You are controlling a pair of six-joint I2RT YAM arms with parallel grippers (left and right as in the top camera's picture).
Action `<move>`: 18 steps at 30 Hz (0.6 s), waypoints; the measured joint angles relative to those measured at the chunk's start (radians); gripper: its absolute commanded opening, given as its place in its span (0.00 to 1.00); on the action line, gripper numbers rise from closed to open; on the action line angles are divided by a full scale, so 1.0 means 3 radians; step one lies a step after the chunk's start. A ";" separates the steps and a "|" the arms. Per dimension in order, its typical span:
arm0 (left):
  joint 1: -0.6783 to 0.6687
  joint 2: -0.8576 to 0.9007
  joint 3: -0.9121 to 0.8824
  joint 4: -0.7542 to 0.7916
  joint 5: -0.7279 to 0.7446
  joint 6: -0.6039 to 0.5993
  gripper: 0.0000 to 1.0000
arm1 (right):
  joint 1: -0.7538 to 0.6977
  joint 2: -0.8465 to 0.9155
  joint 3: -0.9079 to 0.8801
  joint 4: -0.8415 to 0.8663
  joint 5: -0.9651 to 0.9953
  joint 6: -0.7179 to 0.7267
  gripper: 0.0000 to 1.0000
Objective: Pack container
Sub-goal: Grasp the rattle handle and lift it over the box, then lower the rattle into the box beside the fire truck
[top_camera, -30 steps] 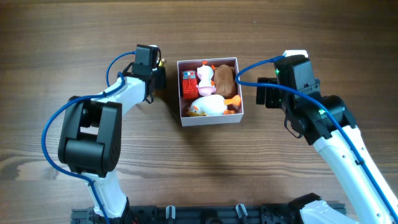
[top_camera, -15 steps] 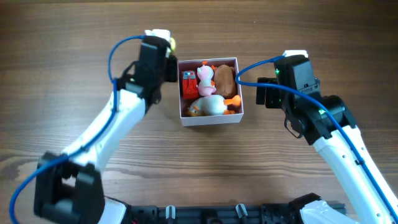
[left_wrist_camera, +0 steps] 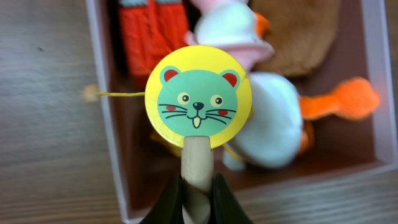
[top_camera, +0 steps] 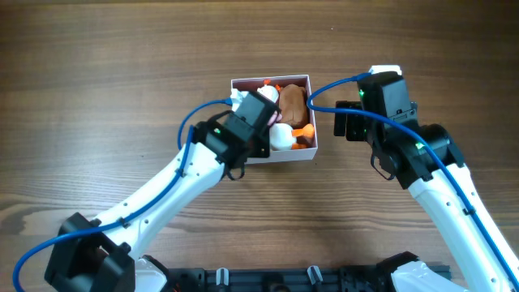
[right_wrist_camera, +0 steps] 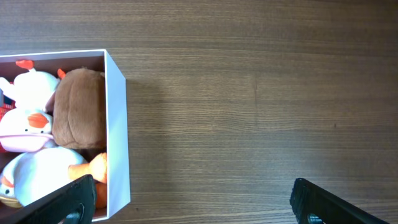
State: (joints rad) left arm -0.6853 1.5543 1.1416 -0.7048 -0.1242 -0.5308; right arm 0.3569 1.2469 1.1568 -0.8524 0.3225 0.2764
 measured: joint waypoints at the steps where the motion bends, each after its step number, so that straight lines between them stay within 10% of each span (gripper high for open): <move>1: -0.0039 0.0000 0.0000 0.0000 0.0009 -0.0024 0.04 | 0.0000 0.0000 0.0000 0.0000 0.0000 -0.0001 0.99; 18: -0.0285 0.0019 0.0000 0.0120 -0.0290 -0.0170 0.04 | 0.0000 0.0000 0.0000 0.0000 0.0000 0.0000 1.00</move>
State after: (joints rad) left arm -0.7708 1.5600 1.1416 -0.6689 -0.2111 -0.5819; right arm 0.3569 1.2469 1.1568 -0.8524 0.3225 0.2764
